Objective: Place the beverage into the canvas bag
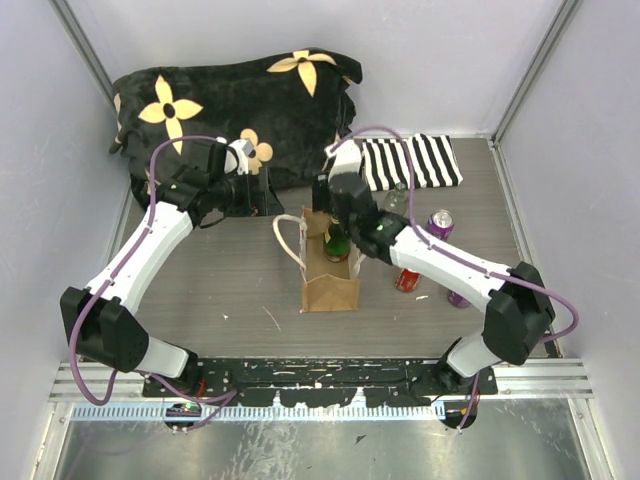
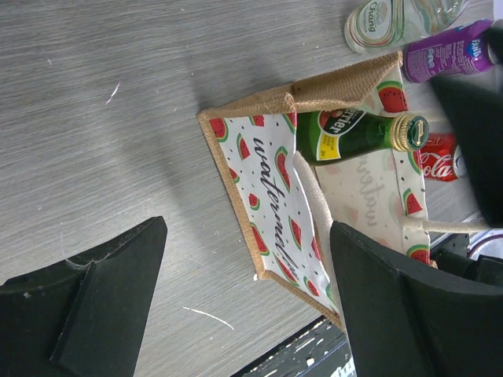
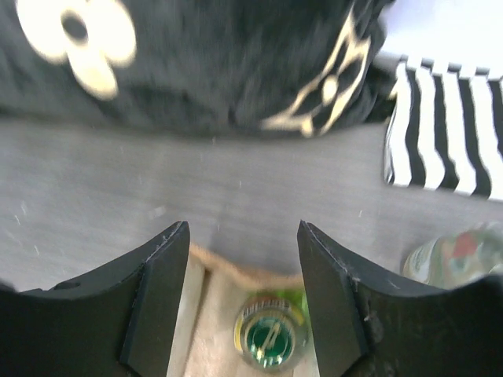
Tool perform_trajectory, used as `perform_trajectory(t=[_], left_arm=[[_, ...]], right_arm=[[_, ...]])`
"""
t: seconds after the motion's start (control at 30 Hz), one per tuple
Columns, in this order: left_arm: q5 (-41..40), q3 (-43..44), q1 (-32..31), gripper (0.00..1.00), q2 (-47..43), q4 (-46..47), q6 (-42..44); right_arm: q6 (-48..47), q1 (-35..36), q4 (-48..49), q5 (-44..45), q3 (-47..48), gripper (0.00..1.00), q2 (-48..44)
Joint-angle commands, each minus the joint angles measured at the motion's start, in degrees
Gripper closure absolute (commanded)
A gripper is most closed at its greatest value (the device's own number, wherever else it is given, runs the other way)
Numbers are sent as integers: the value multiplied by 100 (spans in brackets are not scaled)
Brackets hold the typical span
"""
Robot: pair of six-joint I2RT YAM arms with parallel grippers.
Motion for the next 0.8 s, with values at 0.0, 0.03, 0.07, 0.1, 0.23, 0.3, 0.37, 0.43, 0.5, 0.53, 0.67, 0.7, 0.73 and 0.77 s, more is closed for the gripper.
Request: perform_trajectory(t=[0.0, 0.03, 0.07, 0.1, 0.23, 0.3, 0.37, 0.43, 0.5, 0.53, 0.67, 0.7, 0.73, 0.77], left_arm=[[129, -143, 10, 8, -83, 166, -18], [130, -145, 11, 8, -86, 171, -24], [126, -136, 13, 8, -79, 171, -25], [130, -134, 11, 8, -80, 184, -31], [117, -116, 14, 8, -107, 178, -25], [107, -131, 8, 8, -123, 172, -8], [99, -154, 10, 8, -148, 176, -7], [98, -168, 14, 8, -144, 176, -9], [106, -165, 14, 8, -139, 172, -10], [104, -161, 12, 8, -135, 176, -7], [116, -128, 15, 8, -104, 153, -14], [121, -125, 15, 8, -102, 151, -12], [130, -117, 12, 8, -95, 147, -8], [129, -116, 12, 8, -92, 142, -8]], right_arm=[[-172, -460, -195, 204, 1370, 37, 63], [-164, -606, -388, 211, 1598, 37, 167], [-129, -760, -629, 203, 1850, 37, 272], [-98, -925, -866, 195, 2053, 36, 373], [79, -1583, -1508, -5, 2332, 36, 571], [182, -1844, -1852, -70, 2338, 36, 599], [240, -2075, -2113, -173, 2329, 36, 627], [264, -2269, -2214, -293, 2219, 36, 626], [292, -2409, -2217, -404, 2051, 36, 618], [299, -2472, -2217, -449, 1988, 36, 622], [361, -2605, -2241, -553, 1744, 36, 703], [381, -2639, -2276, -594, 1712, 36, 754], [405, -2661, -2317, -628, 1688, 36, 807], [427, -2684, -2348, -657, 1667, 36, 863]])
